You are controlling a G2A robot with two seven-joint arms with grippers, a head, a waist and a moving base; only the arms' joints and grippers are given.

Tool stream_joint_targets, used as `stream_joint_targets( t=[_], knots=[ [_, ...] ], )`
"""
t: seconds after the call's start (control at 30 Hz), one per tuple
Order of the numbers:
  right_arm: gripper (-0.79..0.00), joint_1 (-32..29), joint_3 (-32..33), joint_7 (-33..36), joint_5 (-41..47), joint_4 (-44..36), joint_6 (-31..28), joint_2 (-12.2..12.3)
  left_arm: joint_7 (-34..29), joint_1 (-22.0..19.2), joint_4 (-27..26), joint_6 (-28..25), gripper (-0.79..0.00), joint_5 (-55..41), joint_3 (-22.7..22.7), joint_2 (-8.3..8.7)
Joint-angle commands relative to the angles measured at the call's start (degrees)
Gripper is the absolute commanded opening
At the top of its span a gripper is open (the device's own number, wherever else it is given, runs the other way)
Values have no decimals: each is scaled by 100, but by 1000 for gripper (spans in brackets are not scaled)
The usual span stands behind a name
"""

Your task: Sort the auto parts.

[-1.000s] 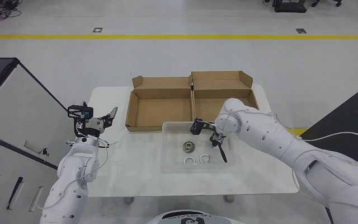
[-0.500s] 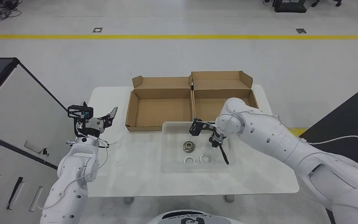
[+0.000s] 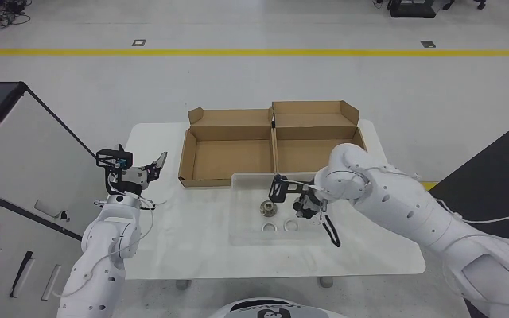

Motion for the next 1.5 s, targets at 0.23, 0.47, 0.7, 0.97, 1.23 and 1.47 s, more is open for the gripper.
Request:
stream_joint_targets(
  t=[0.23,0.47,0.7,0.97,1.23,1.47],
  knots=[
    [-785,-70,1,-338,208,-200,-339,213,0,0,0,0,0,0,0,0],
    [-785,-70,1,-338,208,-200,-339,213,0,0,0,0,0,0,0,0],
    [-785,-109,516,-888,455,58,-650,342,0,0,0,0,0,0,0,0],
    [-785,-264,1275,-1497,1130,213,-1498,759,0,0,0,0,0,0,0,0],
    [-785,184,826,-2366,1564,331,-2368,1141,0,0,0,0,0,0,0,0],
    [-785,968,-88,-3276,1938,599,-3278,1348,0,0,0,0,0,0,0,0]
  ],
)
